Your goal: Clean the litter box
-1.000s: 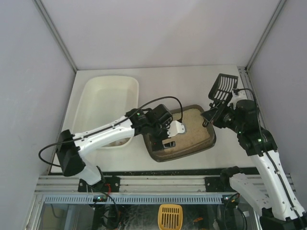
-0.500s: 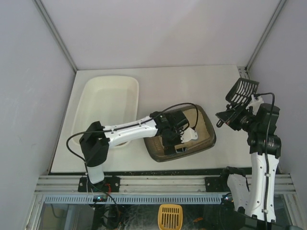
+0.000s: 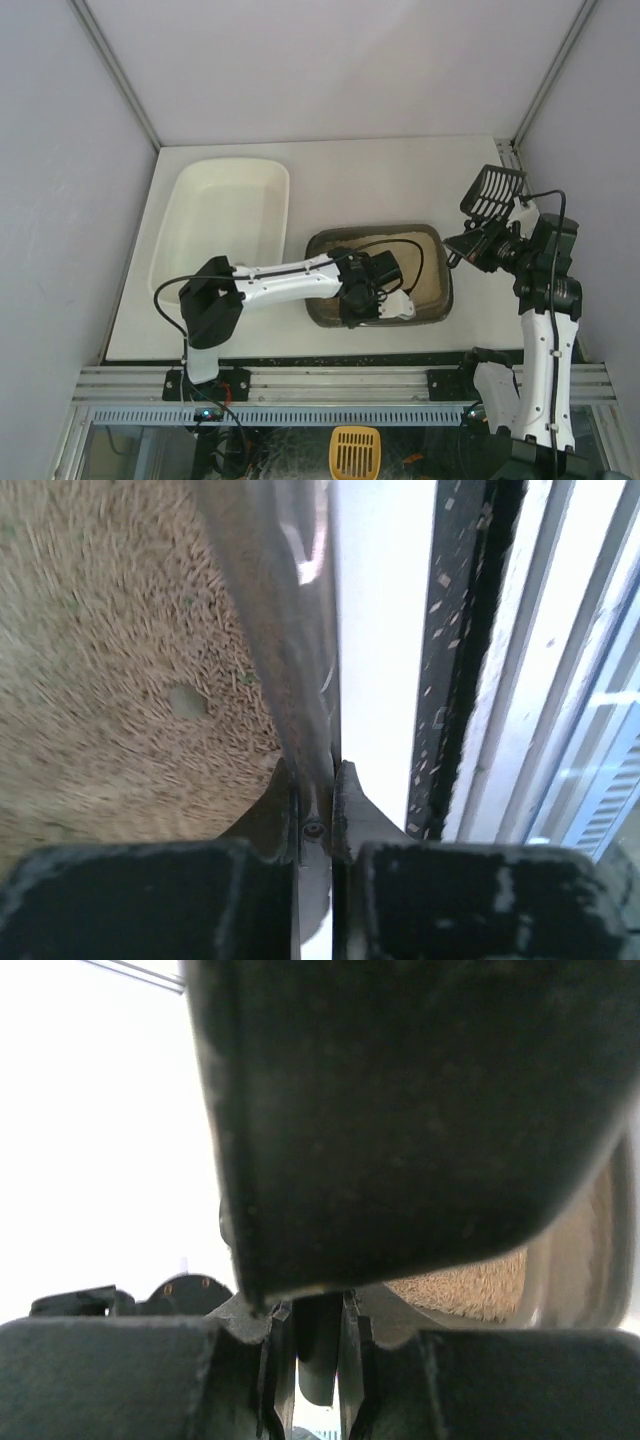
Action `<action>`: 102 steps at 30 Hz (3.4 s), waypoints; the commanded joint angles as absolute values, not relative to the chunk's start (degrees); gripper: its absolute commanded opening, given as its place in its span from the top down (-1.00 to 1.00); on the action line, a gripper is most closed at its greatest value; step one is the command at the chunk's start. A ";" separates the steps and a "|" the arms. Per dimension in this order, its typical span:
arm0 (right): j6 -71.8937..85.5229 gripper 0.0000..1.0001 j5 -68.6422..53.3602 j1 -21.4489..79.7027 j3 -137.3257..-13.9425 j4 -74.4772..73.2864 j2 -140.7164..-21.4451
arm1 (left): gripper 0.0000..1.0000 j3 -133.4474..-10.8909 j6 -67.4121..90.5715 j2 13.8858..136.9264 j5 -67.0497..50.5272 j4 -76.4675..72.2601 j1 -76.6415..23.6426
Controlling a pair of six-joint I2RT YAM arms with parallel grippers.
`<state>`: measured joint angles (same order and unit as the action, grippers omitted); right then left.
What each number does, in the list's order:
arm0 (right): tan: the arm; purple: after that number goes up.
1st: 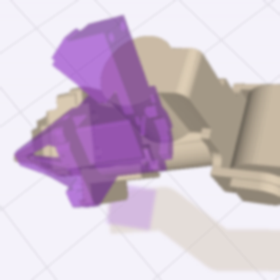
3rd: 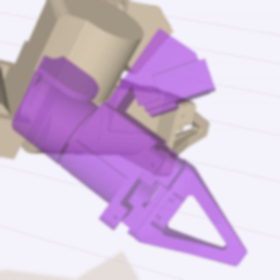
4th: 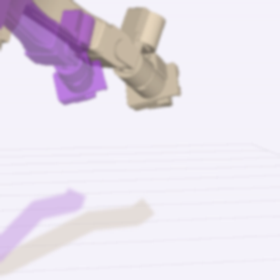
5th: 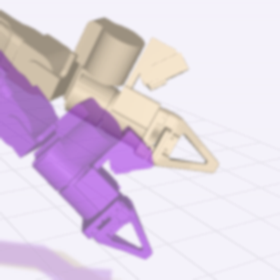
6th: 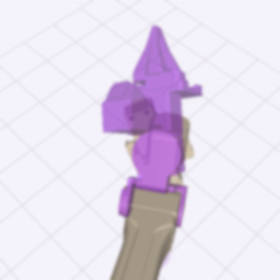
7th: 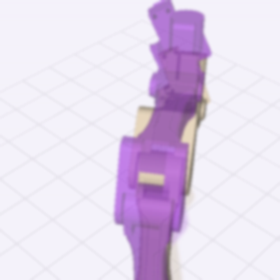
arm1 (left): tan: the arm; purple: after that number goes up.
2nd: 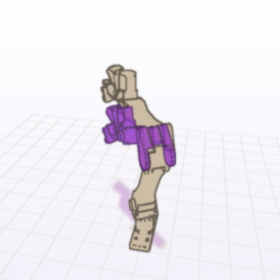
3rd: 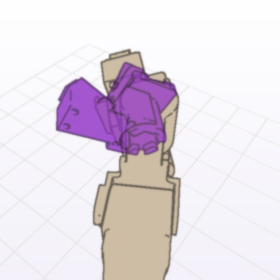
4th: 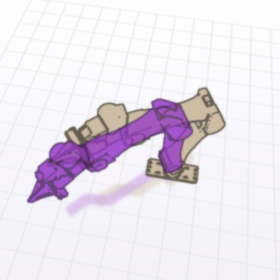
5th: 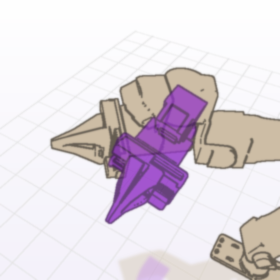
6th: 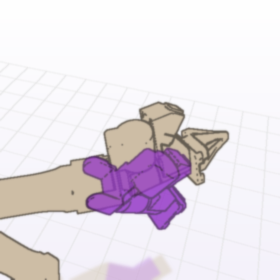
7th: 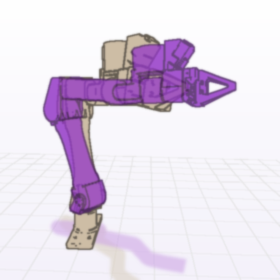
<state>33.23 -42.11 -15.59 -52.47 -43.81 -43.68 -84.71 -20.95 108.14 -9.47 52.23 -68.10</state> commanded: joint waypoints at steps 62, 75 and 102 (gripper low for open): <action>33.31 1.00 -43.50 0.12 -37.40 -29.56 -48.32 | 0.98 -105.81 -119.41 115.21 -17.01 71.10 -43.86; 34.21 1.00 -36.69 8.65 -42.70 -34.49 -51.94 | -0.81 -103.00 -104.06 110.16 -18.31 59.36 -43.95; 85.90 1.00 -39.98 33.26 -49.34 -39.23 -56.53 | -0.99 -112.35 6.89 116.50 -49.94 9.45 -24.62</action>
